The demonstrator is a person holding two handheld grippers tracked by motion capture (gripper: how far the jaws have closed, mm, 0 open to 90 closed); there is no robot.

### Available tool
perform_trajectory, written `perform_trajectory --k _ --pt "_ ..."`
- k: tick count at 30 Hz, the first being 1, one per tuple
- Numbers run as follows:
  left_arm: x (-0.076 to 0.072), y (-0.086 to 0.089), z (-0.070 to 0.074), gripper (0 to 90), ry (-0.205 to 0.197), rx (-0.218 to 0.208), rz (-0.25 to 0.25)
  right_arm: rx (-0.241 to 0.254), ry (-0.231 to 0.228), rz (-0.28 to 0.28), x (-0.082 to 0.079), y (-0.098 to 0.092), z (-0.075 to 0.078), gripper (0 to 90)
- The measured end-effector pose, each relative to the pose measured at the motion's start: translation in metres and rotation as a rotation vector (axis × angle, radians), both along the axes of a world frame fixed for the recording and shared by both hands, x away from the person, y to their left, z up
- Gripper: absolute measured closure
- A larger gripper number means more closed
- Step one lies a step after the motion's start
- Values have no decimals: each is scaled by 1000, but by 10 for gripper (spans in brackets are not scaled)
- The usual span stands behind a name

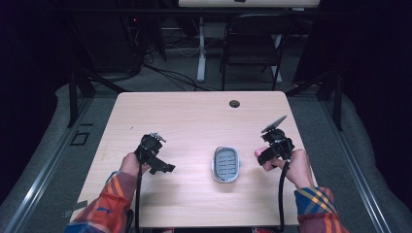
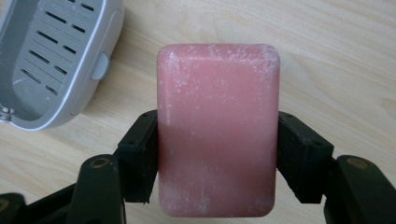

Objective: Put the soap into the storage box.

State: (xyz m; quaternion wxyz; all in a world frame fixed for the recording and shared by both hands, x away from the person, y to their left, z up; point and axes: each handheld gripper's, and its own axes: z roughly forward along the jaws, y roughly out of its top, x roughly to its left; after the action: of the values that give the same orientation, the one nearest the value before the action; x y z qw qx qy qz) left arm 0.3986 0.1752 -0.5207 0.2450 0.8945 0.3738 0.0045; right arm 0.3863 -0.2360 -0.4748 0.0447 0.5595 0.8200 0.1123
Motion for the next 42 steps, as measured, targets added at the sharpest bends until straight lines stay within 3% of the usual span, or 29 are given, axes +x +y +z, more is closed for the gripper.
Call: perform_trajectory --k 3,13,23,28,40,42 --pt "0 0 0 0 0 -2 1 8 -20 -2 1 3 4 370" --pt "0 0 0 0 -1 -1 0 -19 -11 36 6 13 18 371" --pt "0 0 0 0 -1 1 -1 -9 -26 48 9 26 17 371" --pt "0 0 0 0 -1 3 -2 -34 -5 74 12 33 19 371" --pt "0 -1 0 0 -2 2 -3 -30 -12 93 15 44 17 371" --pt "0 -1 0 0 -2 3 -3 -41 4 107 17 45 18 371"
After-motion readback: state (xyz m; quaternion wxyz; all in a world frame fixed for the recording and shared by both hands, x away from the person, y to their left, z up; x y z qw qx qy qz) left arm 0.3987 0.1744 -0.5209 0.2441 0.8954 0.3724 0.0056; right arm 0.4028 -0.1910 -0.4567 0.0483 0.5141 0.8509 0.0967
